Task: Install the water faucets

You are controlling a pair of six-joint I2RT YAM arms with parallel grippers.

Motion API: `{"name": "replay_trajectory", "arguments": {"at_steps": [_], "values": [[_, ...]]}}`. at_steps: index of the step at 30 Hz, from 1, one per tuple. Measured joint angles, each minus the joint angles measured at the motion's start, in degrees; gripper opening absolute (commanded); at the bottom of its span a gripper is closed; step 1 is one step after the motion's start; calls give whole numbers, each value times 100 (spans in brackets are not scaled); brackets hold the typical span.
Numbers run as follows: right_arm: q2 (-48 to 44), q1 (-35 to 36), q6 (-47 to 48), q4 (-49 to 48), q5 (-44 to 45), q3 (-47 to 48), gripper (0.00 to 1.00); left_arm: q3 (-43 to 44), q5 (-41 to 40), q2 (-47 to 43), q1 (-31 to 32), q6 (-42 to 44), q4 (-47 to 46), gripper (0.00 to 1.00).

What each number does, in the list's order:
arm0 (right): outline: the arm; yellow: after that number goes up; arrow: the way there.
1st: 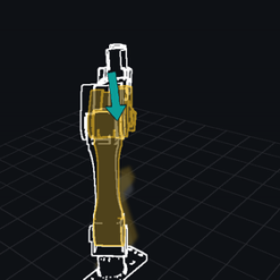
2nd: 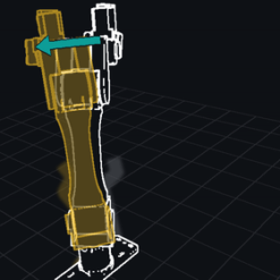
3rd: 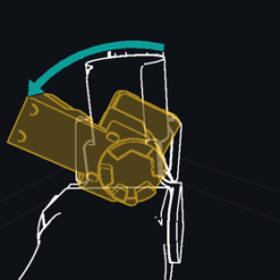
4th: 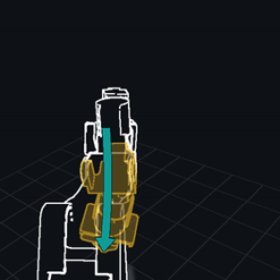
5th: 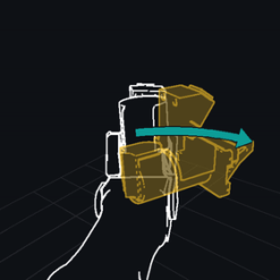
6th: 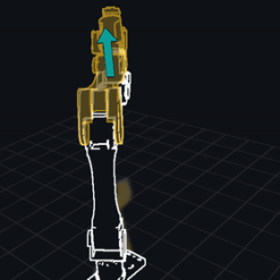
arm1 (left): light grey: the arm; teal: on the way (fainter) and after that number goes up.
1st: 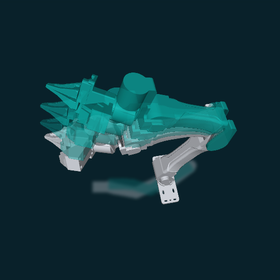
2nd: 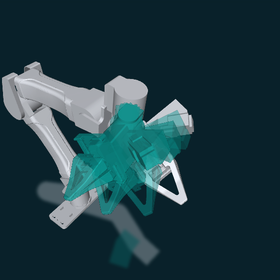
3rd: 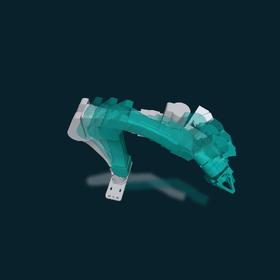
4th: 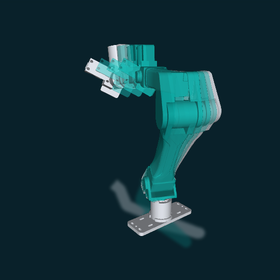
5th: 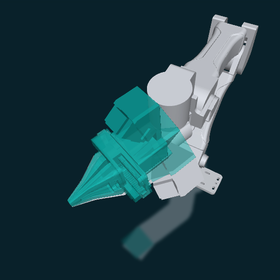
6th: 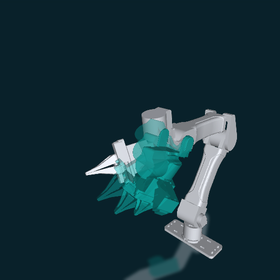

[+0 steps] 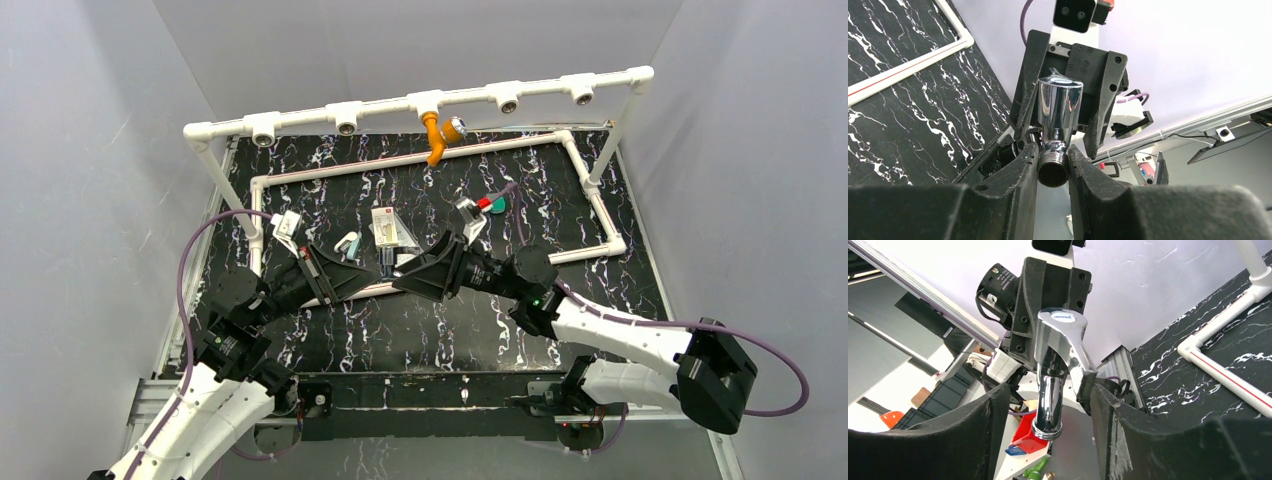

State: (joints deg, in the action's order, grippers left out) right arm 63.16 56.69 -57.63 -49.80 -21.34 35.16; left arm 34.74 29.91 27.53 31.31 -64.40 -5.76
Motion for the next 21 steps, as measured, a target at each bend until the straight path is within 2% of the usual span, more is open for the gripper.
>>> {"name": "replay_trajectory", "arguments": {"at_steps": [21], "values": [[271,61,-212,31,-153,269,46,-42,-59,-59,0,33,-24,0]]}}
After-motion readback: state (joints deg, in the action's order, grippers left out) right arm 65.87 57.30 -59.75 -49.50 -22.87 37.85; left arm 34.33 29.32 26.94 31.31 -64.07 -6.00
